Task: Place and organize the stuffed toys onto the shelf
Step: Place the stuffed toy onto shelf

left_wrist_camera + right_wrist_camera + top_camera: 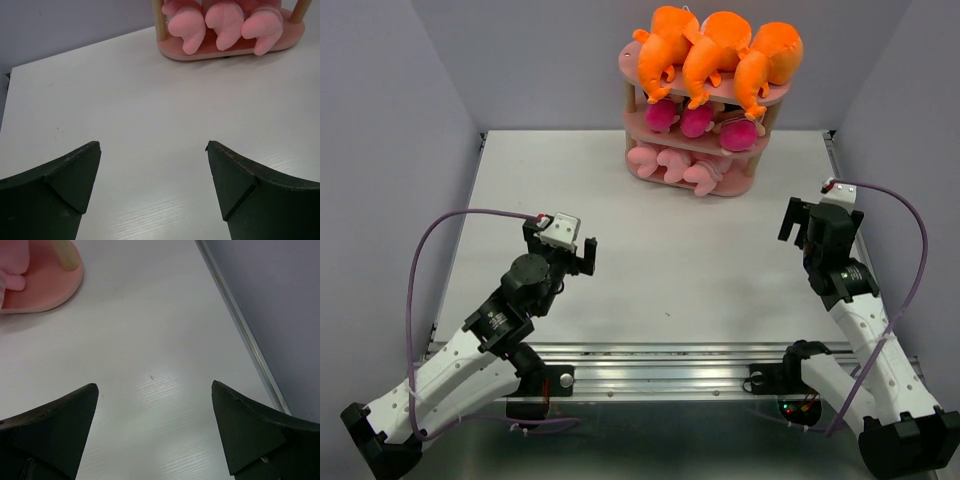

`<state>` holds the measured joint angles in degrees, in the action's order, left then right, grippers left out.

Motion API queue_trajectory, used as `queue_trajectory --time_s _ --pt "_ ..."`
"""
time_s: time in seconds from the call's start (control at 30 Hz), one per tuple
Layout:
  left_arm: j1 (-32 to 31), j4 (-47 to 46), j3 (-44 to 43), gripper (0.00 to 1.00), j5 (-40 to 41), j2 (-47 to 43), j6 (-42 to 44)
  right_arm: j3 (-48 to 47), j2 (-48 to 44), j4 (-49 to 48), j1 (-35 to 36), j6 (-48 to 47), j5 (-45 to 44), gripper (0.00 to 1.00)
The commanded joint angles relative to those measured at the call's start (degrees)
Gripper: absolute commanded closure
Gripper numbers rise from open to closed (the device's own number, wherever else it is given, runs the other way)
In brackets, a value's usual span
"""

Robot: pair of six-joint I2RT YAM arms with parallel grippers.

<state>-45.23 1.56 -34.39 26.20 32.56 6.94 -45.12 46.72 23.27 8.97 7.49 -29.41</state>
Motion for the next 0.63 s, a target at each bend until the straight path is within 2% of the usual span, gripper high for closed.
queue_trajectory --time_s 0.0,0.6 --pt "0.41 -2.70 0.64 0.01 1.49 -1.09 -0.26 0.04 -1.02 1.25 -0.36 -0.89 -2.15 0.00" --pt "0.41 -2.88 0.99 0.01 0.79 -1.53 0.09 1.09 -3.12 -1.56 -0.36 -4.50 -1.09 0.00"
